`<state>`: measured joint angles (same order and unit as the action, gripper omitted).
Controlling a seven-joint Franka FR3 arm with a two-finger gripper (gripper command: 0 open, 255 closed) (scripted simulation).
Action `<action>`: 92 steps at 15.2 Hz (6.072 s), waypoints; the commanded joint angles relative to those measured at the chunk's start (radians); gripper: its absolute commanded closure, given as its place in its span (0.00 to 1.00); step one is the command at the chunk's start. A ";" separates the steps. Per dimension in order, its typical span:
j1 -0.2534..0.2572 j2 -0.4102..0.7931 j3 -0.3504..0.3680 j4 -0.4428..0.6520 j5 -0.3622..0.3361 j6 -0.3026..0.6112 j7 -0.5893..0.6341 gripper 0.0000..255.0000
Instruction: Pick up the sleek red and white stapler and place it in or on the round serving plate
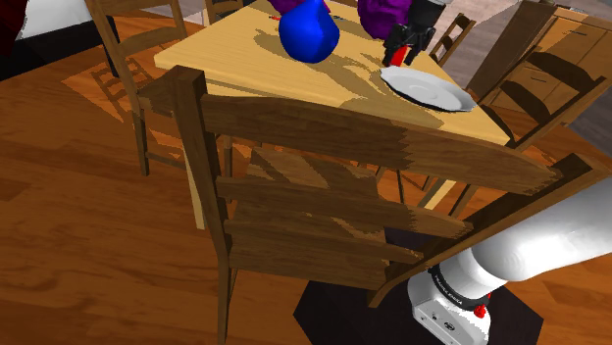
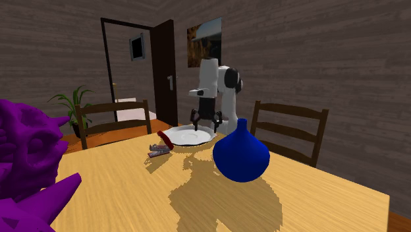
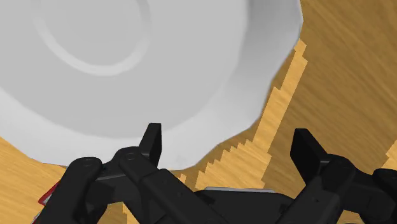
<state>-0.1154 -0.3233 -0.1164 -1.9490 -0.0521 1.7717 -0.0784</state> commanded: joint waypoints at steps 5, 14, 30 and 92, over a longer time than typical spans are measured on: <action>-0.039 0.175 -0.036 0.220 -0.032 -0.018 0.027 0.00; -0.107 0.486 -0.101 0.677 -0.036 -0.124 0.048 0.00; -0.122 0.518 -0.111 0.627 -0.035 -0.037 0.053 0.00; -0.063 -0.132 -0.050 0.048 -0.177 -0.113 0.165 1.00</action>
<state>-0.1774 -0.4482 -0.1648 -1.8805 -0.2273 1.6439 0.0853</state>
